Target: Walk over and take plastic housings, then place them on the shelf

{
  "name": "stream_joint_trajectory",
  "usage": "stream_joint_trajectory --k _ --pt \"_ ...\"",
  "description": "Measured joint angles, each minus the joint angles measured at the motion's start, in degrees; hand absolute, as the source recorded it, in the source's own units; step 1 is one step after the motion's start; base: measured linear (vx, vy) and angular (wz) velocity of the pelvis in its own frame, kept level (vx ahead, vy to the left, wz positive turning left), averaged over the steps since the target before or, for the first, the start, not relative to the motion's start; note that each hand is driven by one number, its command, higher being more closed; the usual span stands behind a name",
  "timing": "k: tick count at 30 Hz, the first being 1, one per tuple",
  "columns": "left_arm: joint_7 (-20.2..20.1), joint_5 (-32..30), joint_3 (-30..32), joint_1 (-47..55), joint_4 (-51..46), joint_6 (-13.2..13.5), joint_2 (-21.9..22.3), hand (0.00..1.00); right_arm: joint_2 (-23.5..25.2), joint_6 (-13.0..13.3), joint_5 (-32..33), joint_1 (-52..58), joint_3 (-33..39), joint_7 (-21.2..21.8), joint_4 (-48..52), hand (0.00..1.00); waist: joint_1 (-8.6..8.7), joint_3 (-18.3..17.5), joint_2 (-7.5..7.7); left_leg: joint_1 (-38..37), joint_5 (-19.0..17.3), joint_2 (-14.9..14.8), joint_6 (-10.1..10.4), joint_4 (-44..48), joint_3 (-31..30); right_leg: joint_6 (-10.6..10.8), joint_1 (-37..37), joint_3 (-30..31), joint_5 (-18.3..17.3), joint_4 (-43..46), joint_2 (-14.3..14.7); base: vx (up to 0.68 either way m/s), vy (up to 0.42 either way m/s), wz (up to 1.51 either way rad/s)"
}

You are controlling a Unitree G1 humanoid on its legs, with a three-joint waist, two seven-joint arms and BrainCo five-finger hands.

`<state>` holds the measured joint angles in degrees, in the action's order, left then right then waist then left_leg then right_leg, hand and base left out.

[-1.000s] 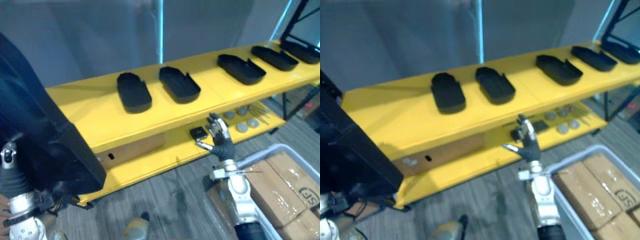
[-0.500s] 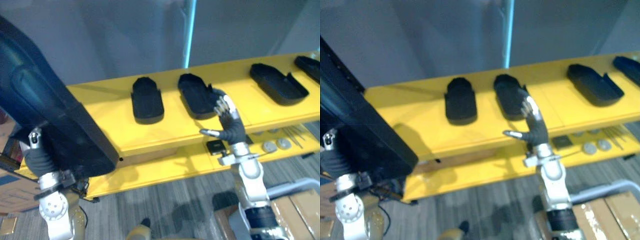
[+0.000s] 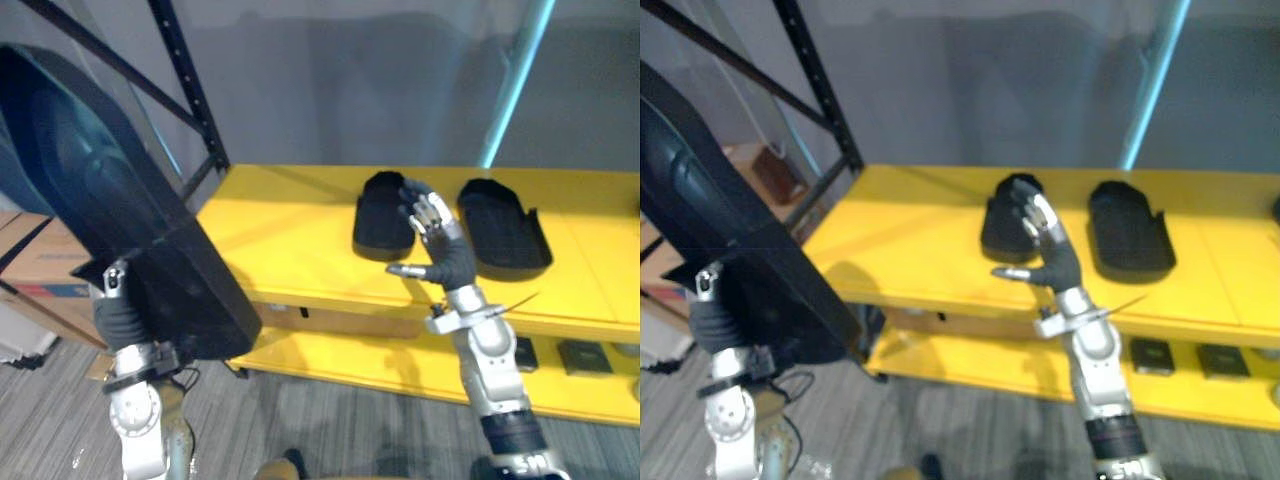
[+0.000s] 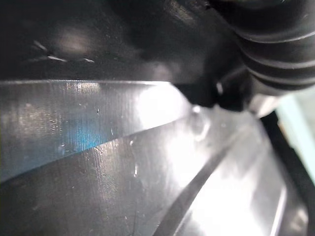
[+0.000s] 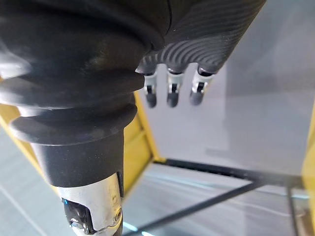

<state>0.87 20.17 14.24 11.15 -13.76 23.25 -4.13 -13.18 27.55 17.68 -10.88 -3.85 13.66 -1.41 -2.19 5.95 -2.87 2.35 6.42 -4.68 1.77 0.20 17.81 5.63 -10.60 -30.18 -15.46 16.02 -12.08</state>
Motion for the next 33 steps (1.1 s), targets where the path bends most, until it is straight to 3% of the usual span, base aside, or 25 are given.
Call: stream_joint_trajectory --k 2,7,12,14,17,18,20,21,22,23,24,25,26,30,33 --pt "-2.27 -0.54 -2.65 -0.32 1.76 -1.30 -0.08 1.00 1.08 0.55 -0.68 0.75 0.64 -2.03 0.06 0.00 1.45 -0.04 -0.67 -1.20 3.24 1.23 0.82 -5.21 -0.09 1.68 -1.44 -2.46 0.64 -2.24 -0.01 -0.04 -0.009 0.38" --pt "-5.80 -1.16 -5.48 -1.44 1.52 -4.83 -3.26 1.00 4.18 0.83 -0.60 4.74 0.91 -3.81 0.81 0.00 1.66 0.30 -0.09 -2.22 3.37 2.95 0.48 -5.22 -1.69 2.49 -3.27 -2.76 2.66 -2.77 -1.03 0.01 0.050 0.18" --pt "-7.10 -4.66 -5.43 -3.08 1.51 -6.84 -5.48 1.00 5.38 -0.32 -2.76 6.17 -0.06 -6.51 0.82 0.00 1.44 0.69 0.27 -1.27 2.28 4.16 -1.27 -5.26 -3.01 1.34 -2.80 -2.59 4.27 -2.53 -1.76 -0.03 0.082 0.18" --pt "-8.92 -5.35 -5.49 -3.73 1.48 -7.73 -5.83 1.00 5.35 -1.22 -2.86 6.59 0.47 -7.34 0.95 0.00 1.40 2.40 -0.38 -1.24 1.98 4.49 -1.70 -5.25 -2.95 0.73 -0.75 -1.86 4.54 2.27 -3.36 -0.04 0.093 0.03" --pt "-9.43 -5.35 -5.46 -3.97 1.18 -9.37 -7.18 1.00 5.80 -2.57 -3.96 8.49 0.65 -7.64 1.00 0.00 1.53 4.42 -0.76 -2.28 1.35 3.10 -2.51 -5.26 -2.77 -3.30 5.14 3.12 4.29 13.09 -4.60 -0.04 0.052 -0.14" --pt "-8.94 -5.32 -5.55 -3.98 1.17 -10.09 -7.51 1.00 6.36 -3.64 -3.87 8.79 0.55 -7.47 1.15 0.00 1.82 5.06 -0.98 -2.29 1.35 1.75 -2.51 -5.26 -2.62 -2.90 6.62 6.09 2.10 11.37 -2.32 -0.05 -0.033 -0.19" --pt "-8.02 -5.11 -5.86 -4.08 1.17 -11.19 -7.60 1.00 6.73 -4.27 -3.81 9.68 0.50 -7.27 2.84 0.00 2.27 5.24 -0.63 -1.30 1.36 0.22 -2.34 -5.26 -2.55 -3.10 8.05 9.29 1.83 3.67 1.78 -0.07 -0.075 -0.03" --pt "-7.53 -4.98 -5.98 -3.79 1.15 -11.24 -7.67 1.00 6.88 -4.31 -3.84 10.44 0.52 -6.87 5.03 0.00 2.67 5.33 0.92 -0.65 1.31 0.66 -1.58 -5.24 -2.28 -3.11 8.58 11.16 2.26 -1.80 3.39 -0.06 -0.088 0.15" --pt "-7.16 -4.99 -6.14 -3.55 1.25 -11.33 -7.34 1.00 6.80 -4.28 -3.86 10.93 0.74 -6.57 6.07 0.00 3.35 5.44 1.28 -0.36 1.29 1.04 -1.42 -5.25 -2.46 -1.56 8.54 12.11 3.58 -2.41 3.63 -0.04 -0.068 0.38" --pt "-6.60 -5.08 -6.75 -2.31 1.25 -11.66 -6.32 1.00 6.85 -4.20 -3.85 12.09 1.51 -6.04 7.02 0.00 4.43 5.10 2.49 -0.39 0.13 1.61 -0.23 -4.93 -1.99 -1.30 8.39 11.72 4.84 -3.59 2.67 -0.01 -0.036 0.30" --pt "-6.48 -5.09 -7.03 -1.46 1.25 -11.67 -5.90 1.00 6.86 -4.19 -3.85 12.73 1.94 -5.97 7.29 0.00 4.55 5.05 2.63 -0.33 0.29 1.27 -0.81 -4.19 -1.29 -1.38 8.36 11.54 5.37 -4.16 2.46 0.06 -0.042 0.07" --pt "-6.31 -5.09 -7.19 -0.17 1.23 -11.67 -5.28 1.00 6.41 -4.06 -3.84 13.69 3.12 -5.74 7.66 0.00 4.16 4.95 0.90 -0.52 0.97 0.01 -0.14 -3.32 -1.29 -1.13 7.23 11.25 7.02 -6.20 3.82 0.08 -0.039 -0.05" --pt "-6.28 -5.28 -7.09 0.25 1.24 -11.66 -4.89 1.00 6.36 -3.57 -3.67 14.64 4.43 -5.01 7.65 0.00 4.39 4.71 0.10 -0.77 2.15 -0.24 0.15 -4.89 -1.48 -1.05 6.33 11.25 8.32 -8.56 4.88 0.10 -0.045 0.02" --pt "-5.99 -5.54 -7.09 0.07 1.14 -11.29 -3.97 1.00 5.96 -1.28 -3.83 14.58 6.16 -4.39 8.09 0.00 4.46 4.59 0.06 -0.55 2.67 -0.69 0.41 -4.92 -1.36 -1.24 5.29 11.29 10.38 -10.71 5.85 0.13 -0.035 0.02" --pt "-5.72 -5.50 -7.07 0.02 1.17 -11.12 -3.93 1.00 5.68 -0.84 -3.85 14.11 6.12 -4.95 9.35 0.00 4.32 4.83 0.28 0.37 0.32 -1.16 -0.18 0.00 -0.27 -1.47 5.49 11.89 8.75 -8.36 5.11 0.12 -0.033 -0.10"
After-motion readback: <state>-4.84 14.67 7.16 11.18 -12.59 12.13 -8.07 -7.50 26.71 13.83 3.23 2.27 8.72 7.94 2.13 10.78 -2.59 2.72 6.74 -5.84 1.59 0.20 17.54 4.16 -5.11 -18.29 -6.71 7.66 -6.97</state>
